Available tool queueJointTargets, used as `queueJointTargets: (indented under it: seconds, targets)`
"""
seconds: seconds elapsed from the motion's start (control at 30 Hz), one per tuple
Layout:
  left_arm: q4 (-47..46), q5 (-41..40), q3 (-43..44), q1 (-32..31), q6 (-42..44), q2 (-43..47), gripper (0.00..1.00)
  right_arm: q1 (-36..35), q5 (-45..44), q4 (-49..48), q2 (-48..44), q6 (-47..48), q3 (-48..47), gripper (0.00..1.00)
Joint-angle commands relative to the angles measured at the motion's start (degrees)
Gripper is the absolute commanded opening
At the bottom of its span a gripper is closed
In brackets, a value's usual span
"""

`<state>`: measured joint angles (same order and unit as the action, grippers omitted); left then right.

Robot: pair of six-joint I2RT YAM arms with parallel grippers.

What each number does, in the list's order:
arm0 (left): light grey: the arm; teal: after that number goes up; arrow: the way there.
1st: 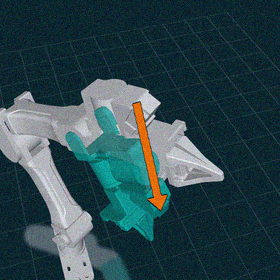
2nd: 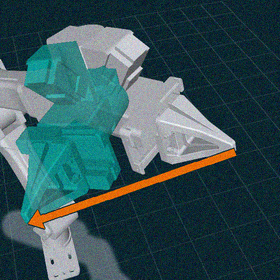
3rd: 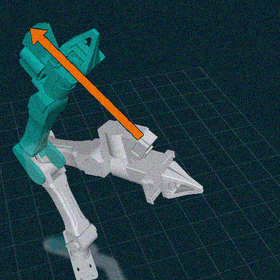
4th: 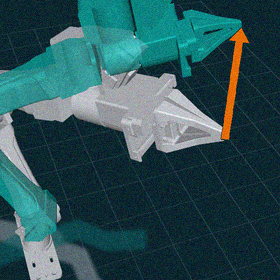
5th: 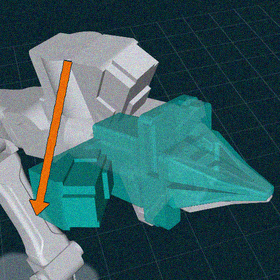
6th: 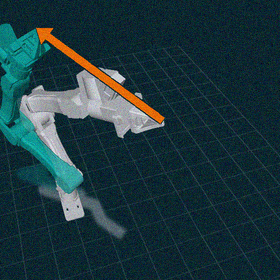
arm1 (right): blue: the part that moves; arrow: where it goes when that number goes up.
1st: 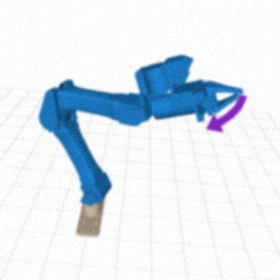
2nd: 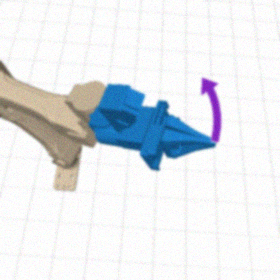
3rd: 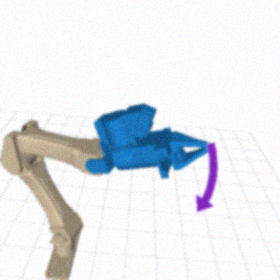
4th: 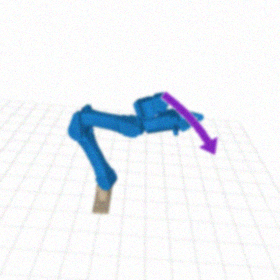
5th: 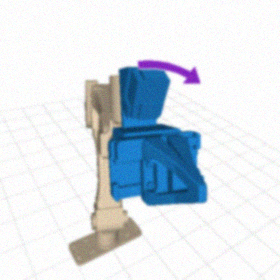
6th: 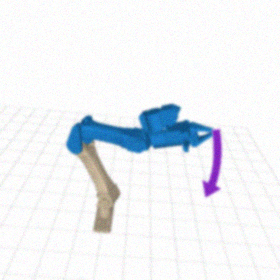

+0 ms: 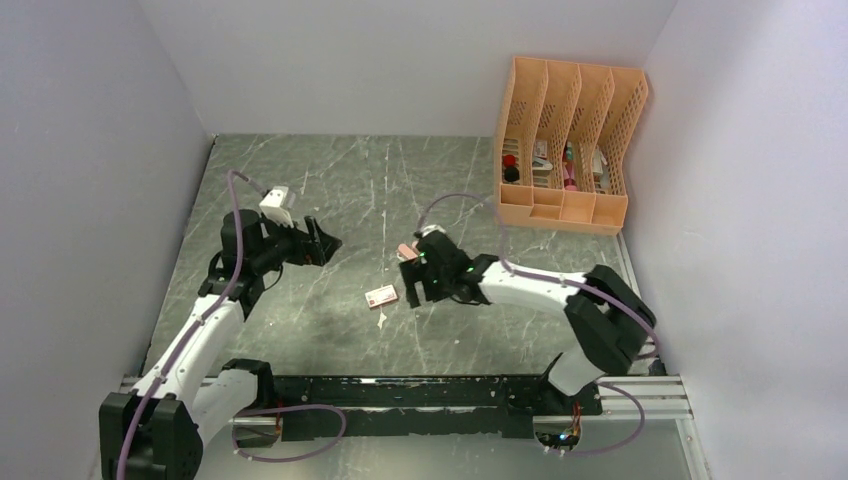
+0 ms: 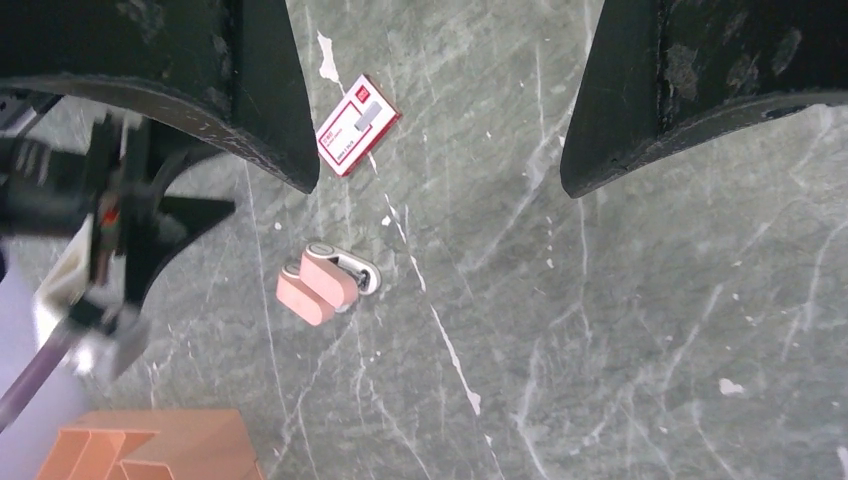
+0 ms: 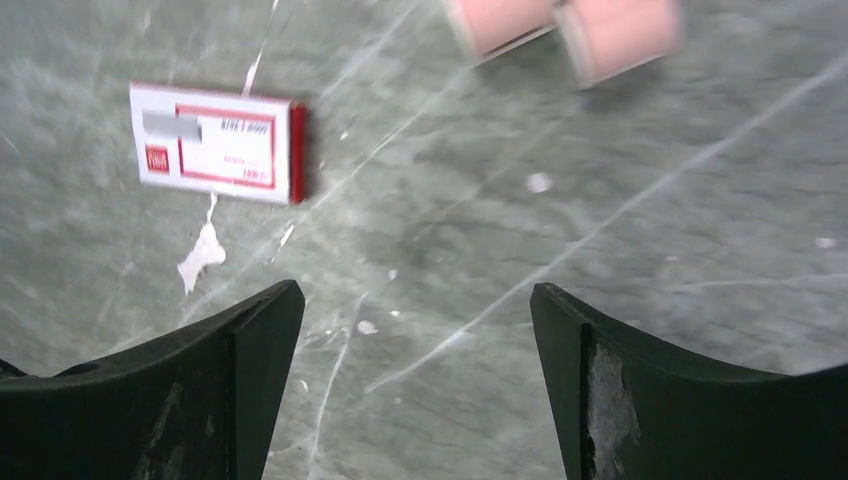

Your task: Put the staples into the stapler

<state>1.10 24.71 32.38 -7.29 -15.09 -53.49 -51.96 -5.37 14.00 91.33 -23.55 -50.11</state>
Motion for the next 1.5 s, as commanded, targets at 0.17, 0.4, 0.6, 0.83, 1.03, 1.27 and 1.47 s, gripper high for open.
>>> queueJointTargets:
  seconds: [0.17,0.4,0.6,0.83,1.03,1.27,1.47]
  targets:
    - [0.3,4.2,-2.2,-7.1,8.7,-1.1,0.96,11.1,8.3,-7.2,-6.7,-2.4,6.5,0.90]
    - [0.6,3.6,0.3,-15.4,19.1,-8.8,0.94,11.3,9.4,-9.2,-6.7,-2.4,7.8,0.90]
    - [1.4,2.2,0.2,-22.1,30.2,-12.3,0.93,11.8,8.2,-9.3,-8.8,-2.0,9.7,0.90]
    - [-5.2,-2.7,-2.1,-27.5,30.9,-16.7,0.85,14.3,8.6,-10.1,-9.3,-3.2,11.9,0.90]
    - [-1.8,-4.1,0.3,-31.1,37.1,-20.6,0.85,15.3,10.1,-12.9,-9.8,-4.0,14.1,0.90]
    - [2.6,-6.7,0.7,-32.2,42.2,-22.0,0.84,15.7,8.9,-12.0,-11.3,-2.5,14.9,0.90]
    - [1.5,-9.7,-0.9,-32.1,43.5,-23.1,0.80,15.8,10.9,-12.3,-11.9,-2.6,14.9,0.90]
